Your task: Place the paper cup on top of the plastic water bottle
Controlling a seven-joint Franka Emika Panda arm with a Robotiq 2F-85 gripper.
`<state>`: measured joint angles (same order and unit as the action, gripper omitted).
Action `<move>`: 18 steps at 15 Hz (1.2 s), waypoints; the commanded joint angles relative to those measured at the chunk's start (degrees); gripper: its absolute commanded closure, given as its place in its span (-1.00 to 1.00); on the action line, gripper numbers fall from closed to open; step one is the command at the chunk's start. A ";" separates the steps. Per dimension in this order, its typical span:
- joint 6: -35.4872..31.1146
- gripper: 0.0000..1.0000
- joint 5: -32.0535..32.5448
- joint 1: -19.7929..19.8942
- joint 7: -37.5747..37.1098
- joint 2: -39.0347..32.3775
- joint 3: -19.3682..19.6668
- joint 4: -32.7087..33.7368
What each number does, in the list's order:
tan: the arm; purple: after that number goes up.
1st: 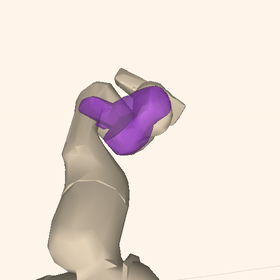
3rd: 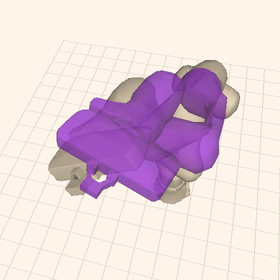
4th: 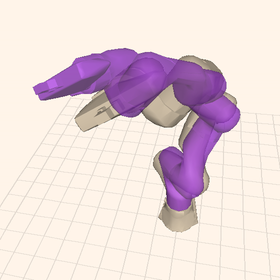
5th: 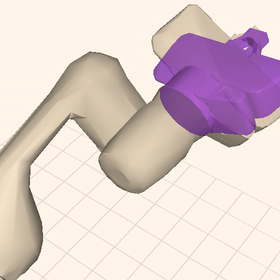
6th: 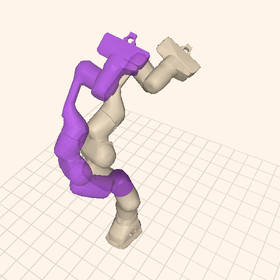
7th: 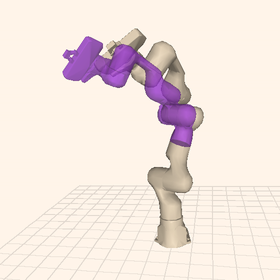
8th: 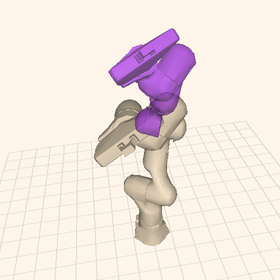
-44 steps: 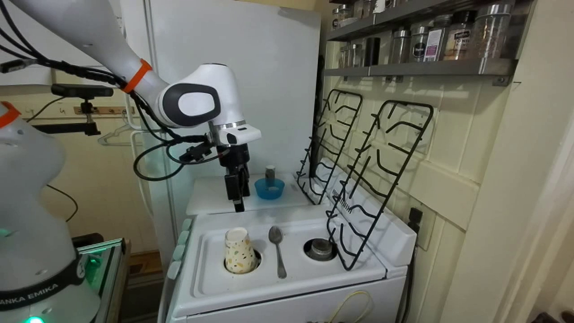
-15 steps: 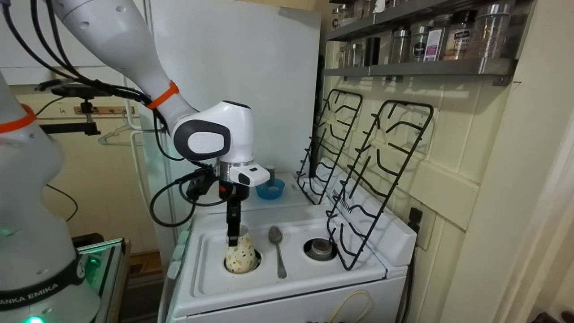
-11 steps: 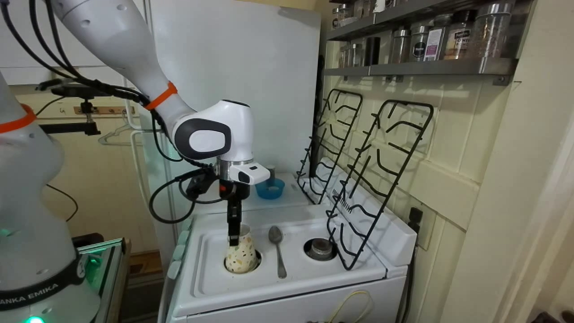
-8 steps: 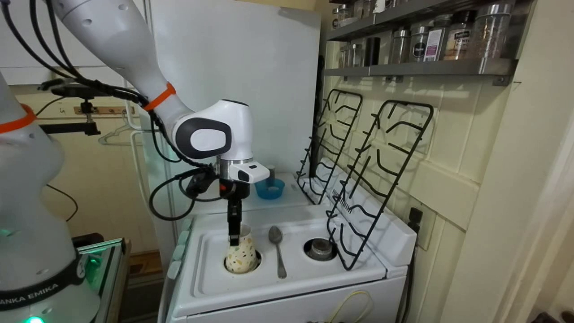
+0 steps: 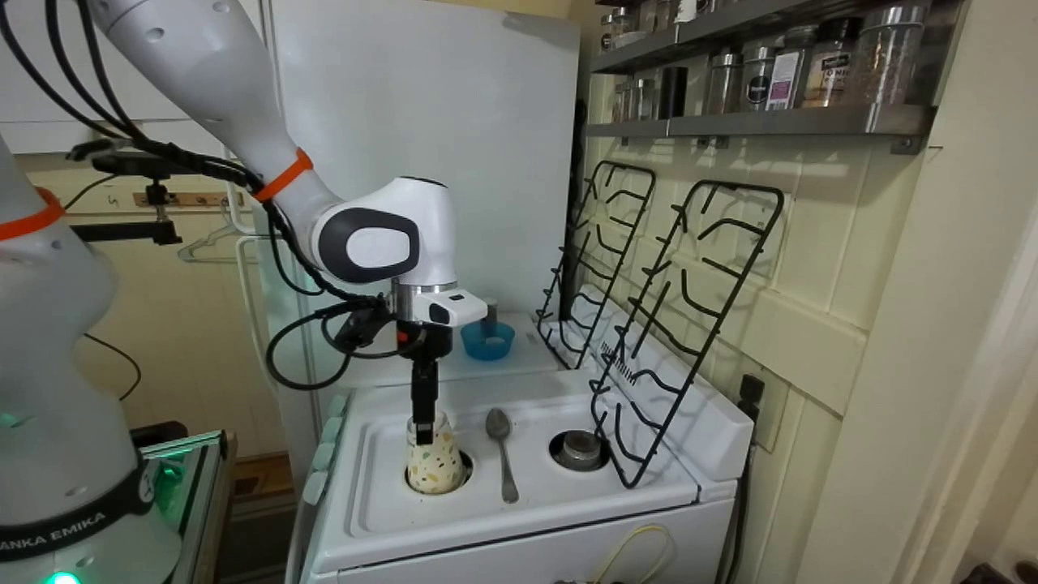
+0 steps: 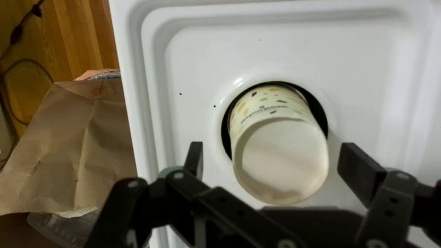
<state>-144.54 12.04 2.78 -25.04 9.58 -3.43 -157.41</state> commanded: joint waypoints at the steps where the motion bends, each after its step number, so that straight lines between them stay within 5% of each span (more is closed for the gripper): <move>1: 1.99 -0.48 2.13 0.74 -3.03 1.18 -0.88 0.04; 6: 1.55 0.22 3.78 1.07 -6.08 1.01 -1.45 0.12; 13: 5.02 0.27 5.38 1.54 -7.84 6.50 -2.11 0.15; 18: 14.97 0.27 4.82 3.08 -2.79 21.18 -1.54 -1.54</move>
<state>-135.64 16.52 4.81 -30.58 20.12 -4.84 -156.96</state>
